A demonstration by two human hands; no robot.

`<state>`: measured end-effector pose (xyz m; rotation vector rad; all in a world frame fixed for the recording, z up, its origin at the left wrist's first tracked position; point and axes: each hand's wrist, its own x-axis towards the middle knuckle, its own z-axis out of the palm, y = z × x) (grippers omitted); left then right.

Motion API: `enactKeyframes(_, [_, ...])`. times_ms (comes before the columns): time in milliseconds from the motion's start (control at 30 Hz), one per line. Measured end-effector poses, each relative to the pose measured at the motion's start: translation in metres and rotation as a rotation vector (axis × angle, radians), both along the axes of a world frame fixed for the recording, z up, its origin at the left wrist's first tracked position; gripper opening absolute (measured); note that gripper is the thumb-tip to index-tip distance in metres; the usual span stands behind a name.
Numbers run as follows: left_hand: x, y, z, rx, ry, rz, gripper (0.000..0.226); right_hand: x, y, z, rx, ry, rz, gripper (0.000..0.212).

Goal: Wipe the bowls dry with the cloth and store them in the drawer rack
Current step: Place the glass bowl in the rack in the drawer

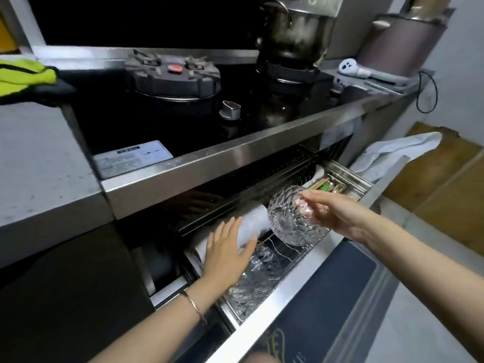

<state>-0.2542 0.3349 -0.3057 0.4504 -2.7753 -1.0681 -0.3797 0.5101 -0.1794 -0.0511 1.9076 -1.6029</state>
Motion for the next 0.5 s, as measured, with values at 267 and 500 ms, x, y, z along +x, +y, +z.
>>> enactKeyframes(267, [-0.025, -0.014, -0.060, -0.198, -0.093, -0.014, 0.091, -0.052, -0.018, -0.058, 0.173, -0.174, 0.090, 0.014])
enactKeyframes(500, [-0.031, -0.015, -0.079, -0.267, -0.174, -0.028, 0.090, -0.083, -0.028, -0.098, 0.334, -0.234, 0.151, 0.017])
